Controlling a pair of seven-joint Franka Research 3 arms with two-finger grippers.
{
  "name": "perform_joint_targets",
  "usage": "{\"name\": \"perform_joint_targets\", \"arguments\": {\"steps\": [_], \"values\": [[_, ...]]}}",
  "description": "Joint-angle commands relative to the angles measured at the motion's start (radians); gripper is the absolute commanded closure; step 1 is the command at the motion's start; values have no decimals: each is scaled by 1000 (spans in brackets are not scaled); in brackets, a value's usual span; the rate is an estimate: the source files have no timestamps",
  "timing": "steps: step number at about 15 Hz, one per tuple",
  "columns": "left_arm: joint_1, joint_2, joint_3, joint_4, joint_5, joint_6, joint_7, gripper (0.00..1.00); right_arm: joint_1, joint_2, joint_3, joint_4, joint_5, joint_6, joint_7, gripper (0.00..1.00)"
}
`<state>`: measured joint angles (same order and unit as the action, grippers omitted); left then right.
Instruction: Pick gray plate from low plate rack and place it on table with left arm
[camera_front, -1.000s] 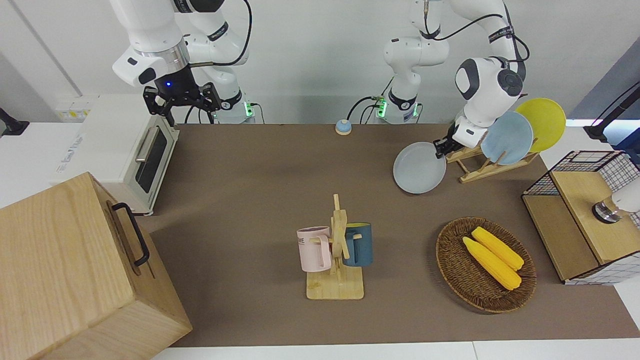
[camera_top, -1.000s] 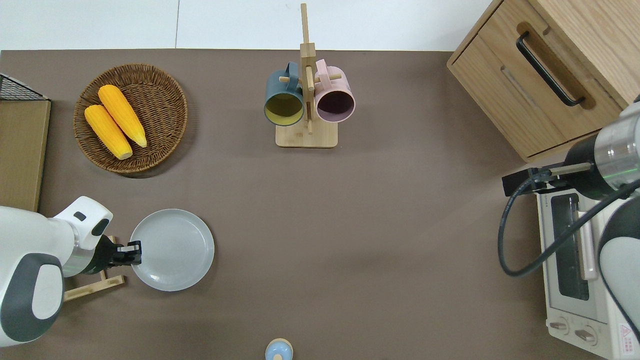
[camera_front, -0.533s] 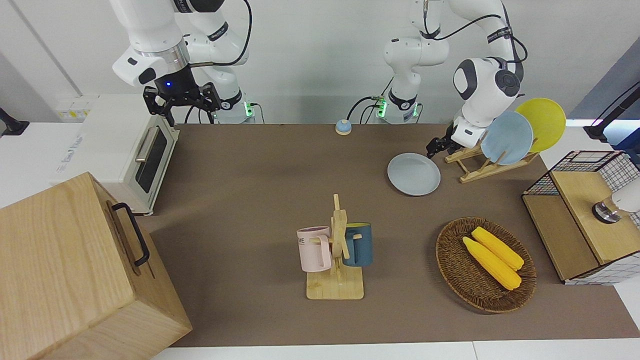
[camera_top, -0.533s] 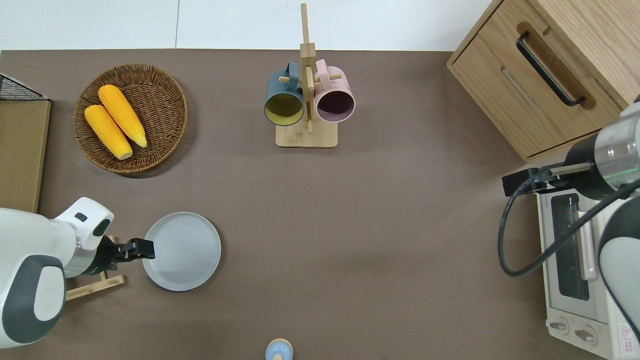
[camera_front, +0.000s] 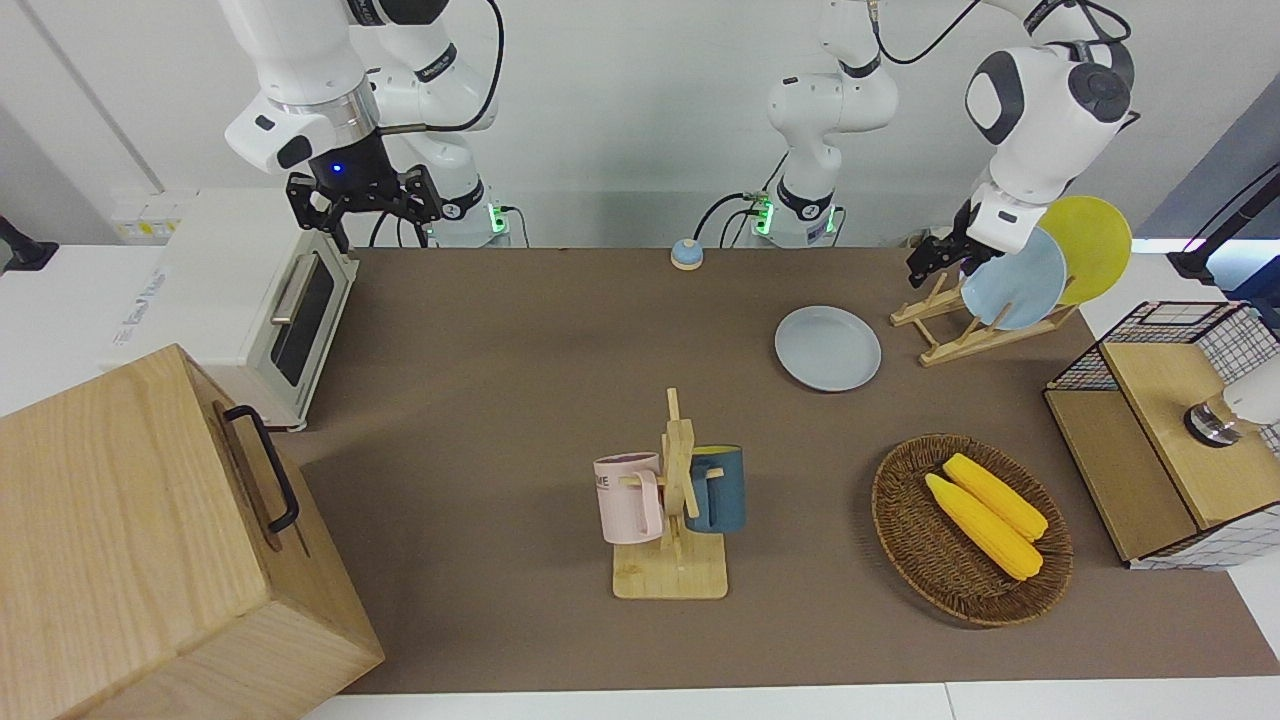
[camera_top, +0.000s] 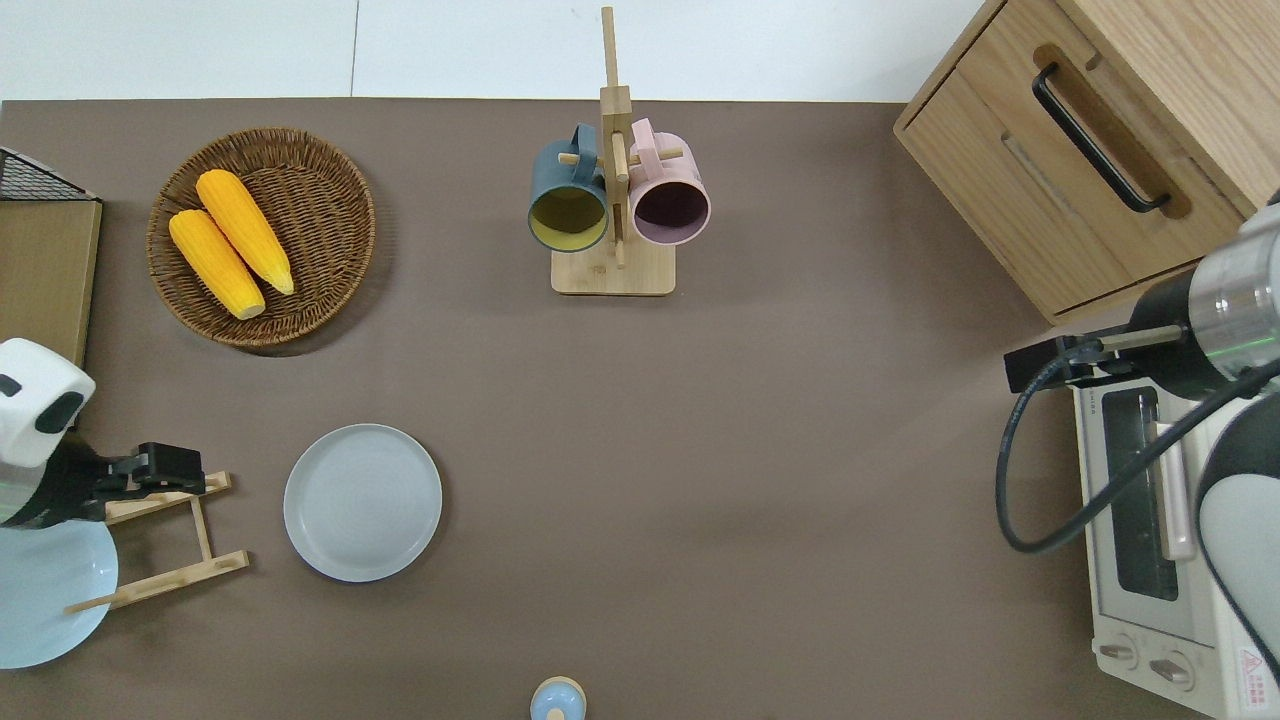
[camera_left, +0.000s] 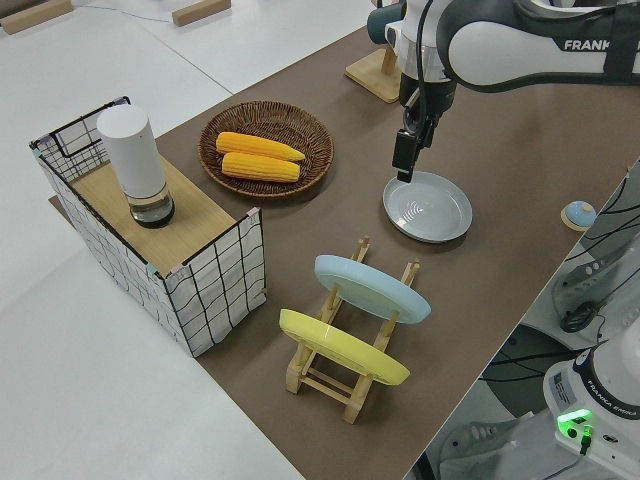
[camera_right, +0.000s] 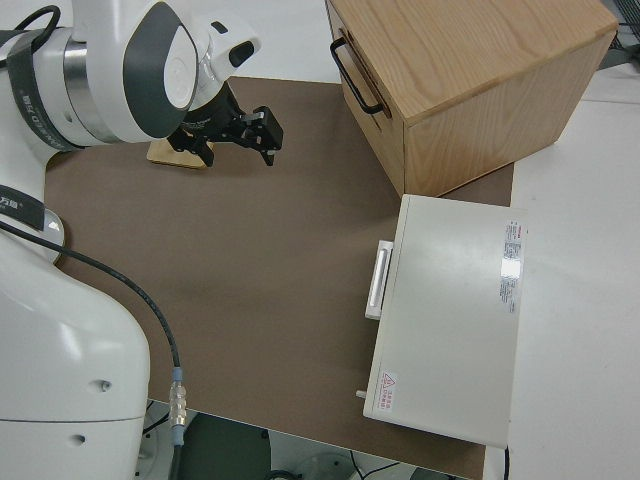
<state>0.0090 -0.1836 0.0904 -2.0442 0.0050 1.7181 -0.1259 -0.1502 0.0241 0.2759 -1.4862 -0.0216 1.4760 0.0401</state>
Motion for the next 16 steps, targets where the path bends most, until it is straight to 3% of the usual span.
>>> {"name": "perform_joint_targets", "arguments": {"steps": [1,7,10,16], "values": [[-4,69,2,182,10,-149,-3,9,-19,-3,17,9,-1,-14,12,17],[-23,96,-11,387,3,-322,-52,9,-19,-1,17,9,-1,-14,12,17],[-23,98,3,406,-31,-344,-43,9,-20,-1,17,9,-1,-14,12,17],[-24,118,-12,406,-20,-333,-57,7,-19,-1,17,9,-1,-14,12,17]]}}
